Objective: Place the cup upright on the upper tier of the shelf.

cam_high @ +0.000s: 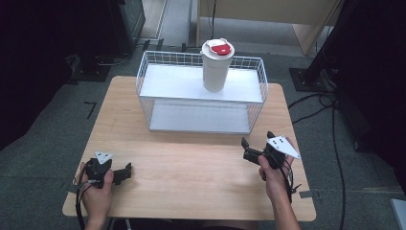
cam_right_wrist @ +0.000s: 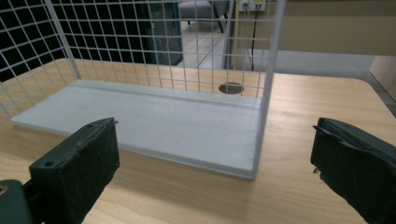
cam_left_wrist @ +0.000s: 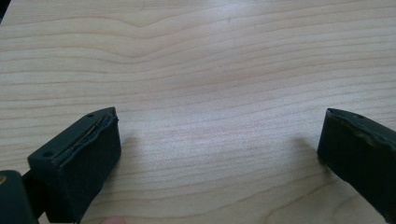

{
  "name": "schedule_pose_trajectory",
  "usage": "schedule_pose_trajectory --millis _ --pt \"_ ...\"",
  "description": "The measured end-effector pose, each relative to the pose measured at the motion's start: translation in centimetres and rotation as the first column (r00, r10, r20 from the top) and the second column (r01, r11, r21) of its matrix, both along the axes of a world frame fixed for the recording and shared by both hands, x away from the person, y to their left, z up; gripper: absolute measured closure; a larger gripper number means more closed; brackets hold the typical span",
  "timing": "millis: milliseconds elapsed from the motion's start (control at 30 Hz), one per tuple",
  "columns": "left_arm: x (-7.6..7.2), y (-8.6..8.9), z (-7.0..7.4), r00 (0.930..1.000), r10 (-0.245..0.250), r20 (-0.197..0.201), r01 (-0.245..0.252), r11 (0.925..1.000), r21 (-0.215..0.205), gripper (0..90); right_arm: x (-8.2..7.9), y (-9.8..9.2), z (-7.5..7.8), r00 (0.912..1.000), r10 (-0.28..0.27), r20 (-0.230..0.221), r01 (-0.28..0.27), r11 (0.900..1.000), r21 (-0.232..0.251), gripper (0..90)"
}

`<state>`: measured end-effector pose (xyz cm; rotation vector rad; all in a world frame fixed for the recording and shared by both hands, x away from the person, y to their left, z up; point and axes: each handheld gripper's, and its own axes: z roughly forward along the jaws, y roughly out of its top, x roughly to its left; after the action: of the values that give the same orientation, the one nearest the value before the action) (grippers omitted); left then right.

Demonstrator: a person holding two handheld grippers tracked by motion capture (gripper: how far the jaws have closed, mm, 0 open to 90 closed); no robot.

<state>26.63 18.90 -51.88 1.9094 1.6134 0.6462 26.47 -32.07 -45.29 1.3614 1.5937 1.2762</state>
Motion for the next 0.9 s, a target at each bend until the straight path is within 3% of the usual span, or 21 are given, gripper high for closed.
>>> schedule_pose_trajectory --millis 300,600,900 --pt "0.0 0.0 0.0 1.0000 0.001 0.001 -0.001 1.0000 -0.002 0.0 -1.6 -2.1 -2.0 0.9979 -0.039 -0.051 0.038 0.999 -0.029 1.1" --pt "0.0 0.0 0.0 1.0000 0.001 0.001 -0.001 1.0000 -0.001 0.0 -3.1 -3.9 -3.3 0.9937 -0.081 -0.078 0.079 0.996 -0.028 1.1" --pt "0.0 0.0 0.0 1.0000 0.001 0.001 -0.001 1.0000 -0.002 0.0 -4.9 -5.7 -4.8 0.9848 -0.120 -0.126 0.115 0.992 -0.046 1.1"
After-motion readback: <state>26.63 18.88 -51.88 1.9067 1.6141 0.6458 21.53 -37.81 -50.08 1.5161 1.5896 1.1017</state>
